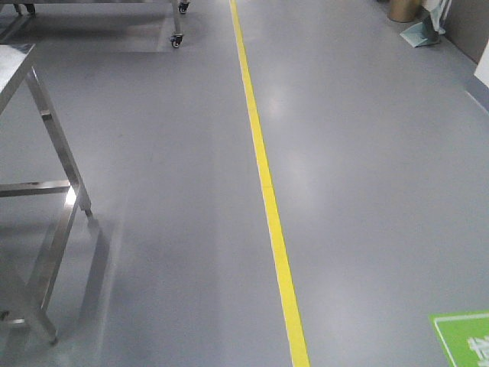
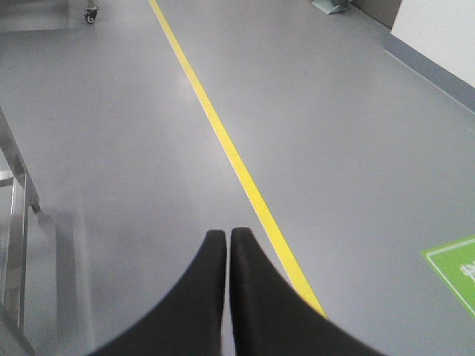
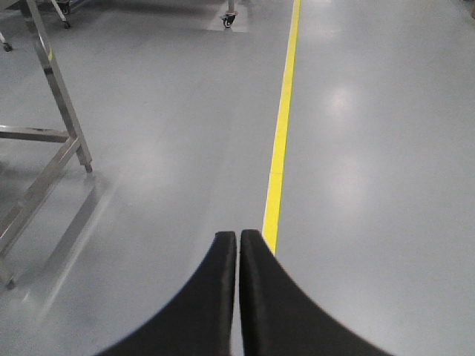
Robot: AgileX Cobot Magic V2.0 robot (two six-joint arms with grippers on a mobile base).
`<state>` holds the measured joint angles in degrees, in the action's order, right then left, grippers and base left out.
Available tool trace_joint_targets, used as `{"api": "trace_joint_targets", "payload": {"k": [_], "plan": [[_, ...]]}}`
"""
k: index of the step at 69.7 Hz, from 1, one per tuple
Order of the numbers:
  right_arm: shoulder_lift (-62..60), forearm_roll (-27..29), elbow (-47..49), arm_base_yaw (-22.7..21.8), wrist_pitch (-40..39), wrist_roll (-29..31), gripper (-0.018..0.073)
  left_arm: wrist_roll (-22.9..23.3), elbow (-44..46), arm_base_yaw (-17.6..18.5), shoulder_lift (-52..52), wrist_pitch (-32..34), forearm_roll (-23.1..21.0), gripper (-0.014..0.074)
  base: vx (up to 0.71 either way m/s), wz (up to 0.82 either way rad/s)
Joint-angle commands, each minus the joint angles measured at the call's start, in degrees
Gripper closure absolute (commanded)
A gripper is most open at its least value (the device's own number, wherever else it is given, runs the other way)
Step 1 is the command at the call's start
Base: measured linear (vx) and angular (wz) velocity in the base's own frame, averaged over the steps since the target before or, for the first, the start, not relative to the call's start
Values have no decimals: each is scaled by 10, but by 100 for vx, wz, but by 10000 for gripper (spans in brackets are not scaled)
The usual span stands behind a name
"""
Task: Move and align brake pads A on conveyor
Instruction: 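Drive along the yellow floor line toward the steel table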
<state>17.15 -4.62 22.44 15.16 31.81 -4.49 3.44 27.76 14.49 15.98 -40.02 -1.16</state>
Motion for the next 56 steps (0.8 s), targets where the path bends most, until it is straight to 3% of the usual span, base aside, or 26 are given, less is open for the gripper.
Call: {"api": "trace_joint_targets", "payload": {"k": [1, 56], "plan": [[5, -7, 15, -1, -39, 3, 563, 1, 14, 4, 7, 41, -2, 602, 54, 7], [5, -7, 15, -1, -40, 3, 563, 1, 14, 4, 7, 41, -2, 602, 53, 7]]}}
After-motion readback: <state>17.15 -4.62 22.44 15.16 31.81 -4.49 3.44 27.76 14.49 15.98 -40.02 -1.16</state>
